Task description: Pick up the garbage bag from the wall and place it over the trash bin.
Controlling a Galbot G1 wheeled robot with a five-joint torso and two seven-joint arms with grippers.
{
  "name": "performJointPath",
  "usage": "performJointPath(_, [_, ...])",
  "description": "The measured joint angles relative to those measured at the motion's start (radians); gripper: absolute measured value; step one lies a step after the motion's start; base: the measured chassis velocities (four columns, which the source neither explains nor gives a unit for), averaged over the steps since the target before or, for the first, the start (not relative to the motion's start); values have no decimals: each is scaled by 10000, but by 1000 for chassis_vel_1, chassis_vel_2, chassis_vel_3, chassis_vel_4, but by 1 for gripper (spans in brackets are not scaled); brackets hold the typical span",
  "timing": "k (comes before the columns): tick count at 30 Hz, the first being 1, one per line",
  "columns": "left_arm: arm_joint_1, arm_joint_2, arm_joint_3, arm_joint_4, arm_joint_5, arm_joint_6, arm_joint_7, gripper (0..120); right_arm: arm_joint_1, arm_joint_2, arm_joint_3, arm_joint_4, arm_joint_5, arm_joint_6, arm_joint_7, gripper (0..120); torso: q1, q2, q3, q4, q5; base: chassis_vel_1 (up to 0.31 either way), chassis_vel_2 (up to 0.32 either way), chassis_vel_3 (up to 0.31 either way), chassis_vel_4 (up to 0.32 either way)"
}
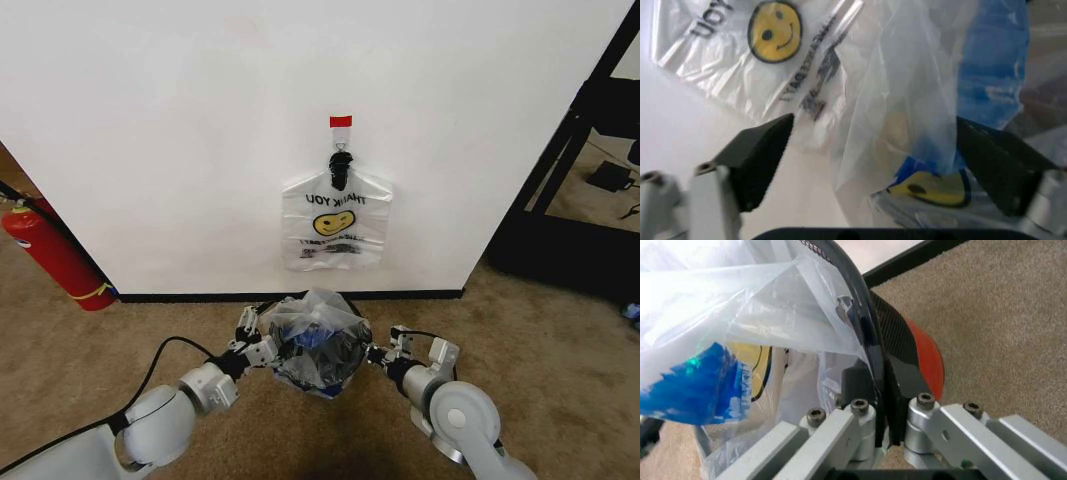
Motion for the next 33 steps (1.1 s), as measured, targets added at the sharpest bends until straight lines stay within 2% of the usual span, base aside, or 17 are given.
performJointPath(3, [-313, -40, 276, 36, -97, 59, 102, 74, -7, 1, -8, 4, -15, -1, 8, 0, 0, 0, 0, -2, 0, 0, 0, 0, 0])
performJointPath(6, [-410, -53, 389, 60, -140, 62, 169, 68, -8, 0, -11, 6, -28, -2, 12, 0, 0, 0, 0, -2, 0, 0, 0, 0, 0])
performJointPath(7, [-426, -52, 433, 61, -186, 63, 234, 61, -8, 0, -14, 6, -52, -3, 15, 0, 0, 0, 0, -2, 0, 0, 0, 0, 0])
performJointPath(10, [-417, -22, 478, 61, -248, 62, 331, 52, -12, 6, -16, 6, -88, -4, 19, 0, 0, 0, 0, 0, 0, 0, 0, 0, 0])
performJointPath(11, [-413, -5, 503, 62, -268, 54, 368, 46, -13, 18, -18, -4, -103, -4, 19, 0, 0, 0, 0, 0, 0, 0, 0, 0, 0])
performJointPath(12, [-413, -5, 503, 62, -268, 54, 368, 46, -13, 18, -18, -4, -103, -4, 19, 0, 0, 0, 0, 0, 0, 0, 0, 0, 0])
performJointPath(18, [-723, -44, 783, 75, -551, 0, 420, 20, -17, 7, -53, -32, -99, -6, 16, 0, 0, 0, 0, -1, 0, 0, 0, 0, 0])
performJointPath(20, [-790, -52, 846, 89, -587, -6, 424, 17, -17, -2, -55, -32, -95, -6, 16, 0, 0, 0, 0, -1, 0, 0, 0, 0, 0])
performJointPath(24, [-997, -81, 1018, 161, -795, -39, 431, 1, -41, -41, -59, -29, -82, -13, 14, 0, 0, 0, 0, -1, -2, 0, 0, 0, 0])
performJointPath(28, [-1215, -154, 1057, 257, -1073, -79, 431, 0, -105, -50, -105, -1, -91, -27, 0, 0, 0, 0, 0, 0, -2, 0, 0, 0, 0])
performJointPath(33, [-1714, -518, 949, 808, -1541, -88, 366, 0, -197, -47, -260, 46, -188, -54, -56, 0, 0, 0, 0, -1, 0, 0, 0, 0, 0])
